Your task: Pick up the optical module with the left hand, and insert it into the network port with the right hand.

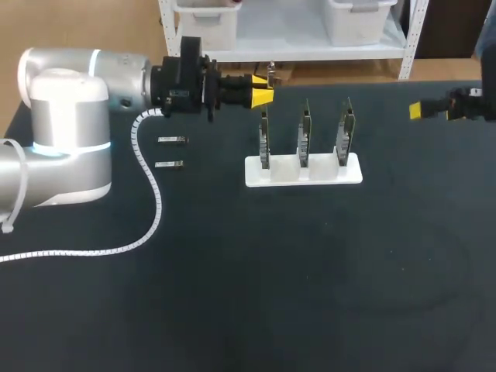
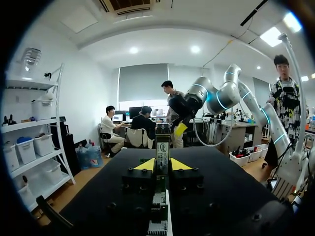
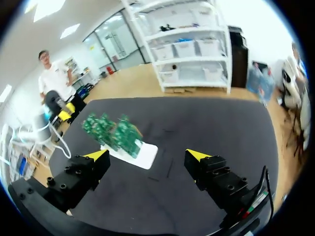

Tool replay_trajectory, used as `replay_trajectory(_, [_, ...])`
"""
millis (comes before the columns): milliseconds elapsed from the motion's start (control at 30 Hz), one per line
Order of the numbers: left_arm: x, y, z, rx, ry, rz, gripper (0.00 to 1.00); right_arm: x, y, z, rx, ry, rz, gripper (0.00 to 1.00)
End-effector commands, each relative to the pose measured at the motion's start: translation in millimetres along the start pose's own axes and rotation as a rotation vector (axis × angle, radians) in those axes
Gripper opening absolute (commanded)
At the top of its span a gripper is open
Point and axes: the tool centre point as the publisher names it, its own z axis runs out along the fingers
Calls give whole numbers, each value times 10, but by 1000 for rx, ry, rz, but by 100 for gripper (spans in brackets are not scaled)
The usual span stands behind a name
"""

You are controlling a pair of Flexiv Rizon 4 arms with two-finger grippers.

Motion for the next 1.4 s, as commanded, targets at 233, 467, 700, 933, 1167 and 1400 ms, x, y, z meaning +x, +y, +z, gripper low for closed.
replay_trajectory(233, [0, -2, -2, -1, 2, 0, 0, -132, 489, -36, -217, -16, -210, 100])
replay_trajectory(467, [0, -2, -2, -1, 2, 0, 0, -150, 750, -18, -325, -13, -307, 100])
replay_trajectory(700, [0, -2, -2, -1, 2, 0, 0, -138, 1056, 14, -441, 7, -461, 100])
replay_trajectory(933, [0, -2, -2, -1, 2, 0, 0, -232, 1216, 170, -500, -4, -542, 100])
replay_trajectory(1167, [0, -2, -2, -1, 2, 0, 0, -333, 1245, 252, -466, -8, -535, 100])
replay_trajectory(1400, [0, -2, -2, -1, 2, 0, 0, -333, 1245, 252, -466, -8, -535, 100])
